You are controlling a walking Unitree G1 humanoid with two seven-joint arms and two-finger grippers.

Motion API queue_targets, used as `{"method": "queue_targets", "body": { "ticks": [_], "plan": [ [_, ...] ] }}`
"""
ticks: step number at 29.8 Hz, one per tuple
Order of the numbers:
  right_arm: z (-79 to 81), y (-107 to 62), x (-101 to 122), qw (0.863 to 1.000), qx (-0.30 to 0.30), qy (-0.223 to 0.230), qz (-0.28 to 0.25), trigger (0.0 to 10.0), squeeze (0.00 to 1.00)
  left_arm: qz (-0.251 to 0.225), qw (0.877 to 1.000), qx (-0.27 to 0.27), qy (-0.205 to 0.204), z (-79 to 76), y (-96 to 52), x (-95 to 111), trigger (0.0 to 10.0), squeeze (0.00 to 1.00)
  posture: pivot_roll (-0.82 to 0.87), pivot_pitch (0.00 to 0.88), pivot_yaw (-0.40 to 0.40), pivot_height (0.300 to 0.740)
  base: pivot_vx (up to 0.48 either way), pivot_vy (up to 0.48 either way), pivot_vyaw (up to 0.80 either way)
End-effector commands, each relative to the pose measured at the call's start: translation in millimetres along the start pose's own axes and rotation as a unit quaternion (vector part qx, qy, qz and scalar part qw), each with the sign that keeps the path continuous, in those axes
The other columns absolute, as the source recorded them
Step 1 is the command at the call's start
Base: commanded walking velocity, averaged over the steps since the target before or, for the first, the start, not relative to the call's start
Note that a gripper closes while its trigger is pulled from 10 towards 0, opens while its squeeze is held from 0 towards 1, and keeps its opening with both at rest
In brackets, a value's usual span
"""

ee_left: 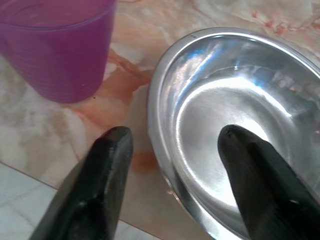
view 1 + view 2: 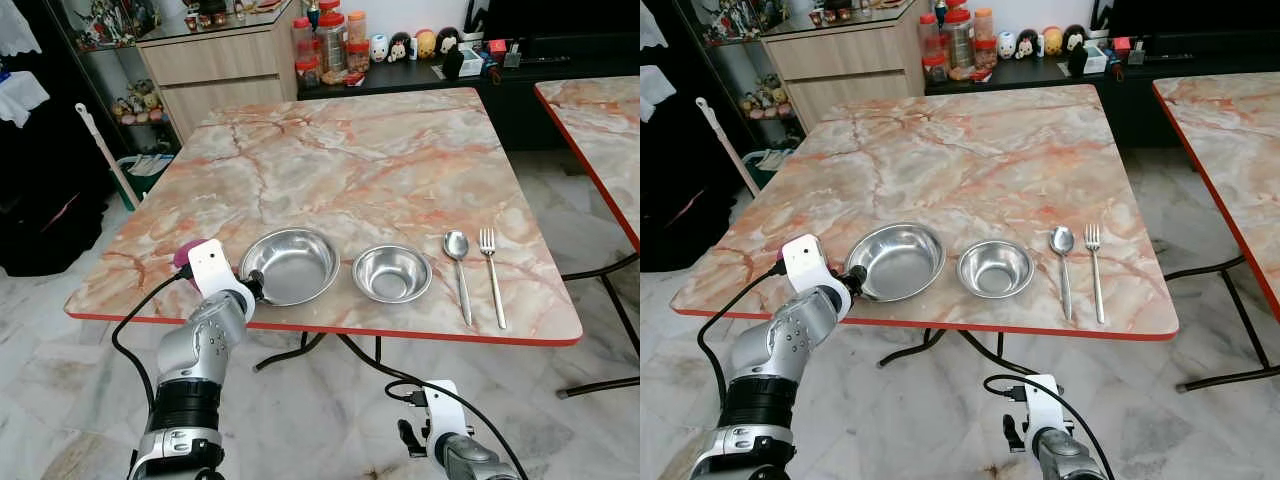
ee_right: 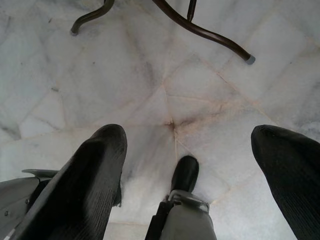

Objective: Setting the table

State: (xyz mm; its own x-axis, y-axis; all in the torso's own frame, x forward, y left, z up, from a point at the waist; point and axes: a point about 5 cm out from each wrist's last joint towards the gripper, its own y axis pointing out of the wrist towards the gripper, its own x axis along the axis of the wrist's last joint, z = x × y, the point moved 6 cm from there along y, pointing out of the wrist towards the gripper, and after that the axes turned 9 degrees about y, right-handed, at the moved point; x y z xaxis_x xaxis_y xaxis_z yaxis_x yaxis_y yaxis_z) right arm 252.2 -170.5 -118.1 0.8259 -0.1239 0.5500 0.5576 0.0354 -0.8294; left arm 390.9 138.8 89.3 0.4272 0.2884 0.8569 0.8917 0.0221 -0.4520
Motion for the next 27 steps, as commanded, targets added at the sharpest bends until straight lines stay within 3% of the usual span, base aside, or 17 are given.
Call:
{"method": "queue_targets", "body": {
  "ticks": [1,8,9,10,22,27],
  "plan": [
    [5.1,0.4,-0.6,1.000,0.005,0.002,-0.001,10.0,0.00,0.002,1.000,0.004,0.007,-0.5,2.0,2.7,10.0,1.00,-0.04,0.018,0.144,0.740,0.000,0.000,0.00],
    [5.2,0.4,-0.8,1.000,0.005,0.002,-0.002,10.0,0.00,0.010,1.000,0.016,0.019,-1.2,4.9,3.0,10.0,1.00,-0.05,0.018,0.147,0.740,0.000,0.000,0.00],
    [5.2,0.4,-0.8,1.000,0.005,0.002,-0.001,10.0,0.00,0.011,1.000,0.021,0.021,0.4,5.1,3.0,10.0,0.82,-0.05,0.018,0.147,0.740,0.000,0.000,0.00],
    [5.3,0.4,-0.8,1.000,0.005,0.002,-0.001,10.0,0.00,0.013,0.999,0.025,0.021,2.0,5.3,2.8,10.0,0.00,-0.05,0.018,0.147,0.740,0.000,0.000,0.00],
    [5.5,0.5,-0.3,1.000,0.005,0.000,-0.001,10.0,0.00,0.025,0.999,0.042,0.018,6.8,9.0,-3.1,10.0,0.00,-0.05,0.016,0.150,0.740,0.000,0.000,0.00],
    [5.5,0.5,-0.2,1.000,0.006,0.000,-0.001,10.0,0.00,0.034,0.998,0.053,-0.004,5.8,13.0,-11.3,10.0,0.00,-0.05,0.017,0.150,0.740,0.000,0.000,0.00]
  ]
}}
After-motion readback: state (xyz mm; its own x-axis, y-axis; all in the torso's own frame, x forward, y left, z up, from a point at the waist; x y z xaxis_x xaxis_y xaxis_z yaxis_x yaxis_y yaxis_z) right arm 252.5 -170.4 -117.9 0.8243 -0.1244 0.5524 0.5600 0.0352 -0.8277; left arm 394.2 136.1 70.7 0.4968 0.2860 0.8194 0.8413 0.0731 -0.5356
